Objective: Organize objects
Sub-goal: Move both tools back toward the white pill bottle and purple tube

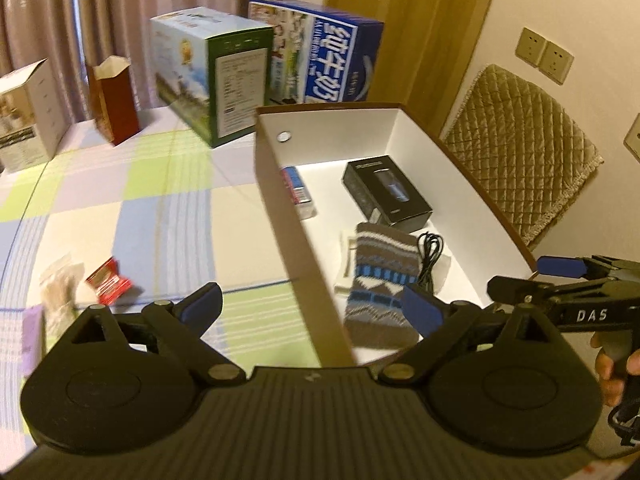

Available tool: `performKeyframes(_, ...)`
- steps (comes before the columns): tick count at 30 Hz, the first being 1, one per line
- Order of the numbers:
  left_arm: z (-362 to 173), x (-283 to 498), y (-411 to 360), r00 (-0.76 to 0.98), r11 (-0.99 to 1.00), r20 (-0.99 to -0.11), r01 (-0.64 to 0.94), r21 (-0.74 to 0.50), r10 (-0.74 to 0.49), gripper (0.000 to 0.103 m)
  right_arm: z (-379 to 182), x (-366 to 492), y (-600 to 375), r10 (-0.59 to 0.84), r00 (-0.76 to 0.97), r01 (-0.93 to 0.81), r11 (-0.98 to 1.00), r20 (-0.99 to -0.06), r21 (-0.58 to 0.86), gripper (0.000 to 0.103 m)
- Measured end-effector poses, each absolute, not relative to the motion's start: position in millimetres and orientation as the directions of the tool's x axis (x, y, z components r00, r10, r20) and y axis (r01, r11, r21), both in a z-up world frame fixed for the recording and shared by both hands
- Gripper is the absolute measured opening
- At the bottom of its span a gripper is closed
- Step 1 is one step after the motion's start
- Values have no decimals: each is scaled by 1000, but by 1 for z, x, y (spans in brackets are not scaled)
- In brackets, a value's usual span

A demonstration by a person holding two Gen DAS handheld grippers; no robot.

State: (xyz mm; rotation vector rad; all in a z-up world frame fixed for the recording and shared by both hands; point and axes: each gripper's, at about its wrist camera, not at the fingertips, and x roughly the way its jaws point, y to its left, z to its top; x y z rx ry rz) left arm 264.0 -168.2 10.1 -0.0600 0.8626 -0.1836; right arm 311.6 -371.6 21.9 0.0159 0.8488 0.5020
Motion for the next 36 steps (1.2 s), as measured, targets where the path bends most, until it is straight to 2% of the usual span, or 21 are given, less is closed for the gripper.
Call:
performKeyframes(17,10,210,-94,633,989,-762,55,-137,-141,94,30,265,-311,461,531,-459,862,-711,216,101)
performKeyframes(36,-9,163,-13,598,990,-799,-61,-127,-65,94,4,216,-223,537,422,-559,788,-730,257,101)
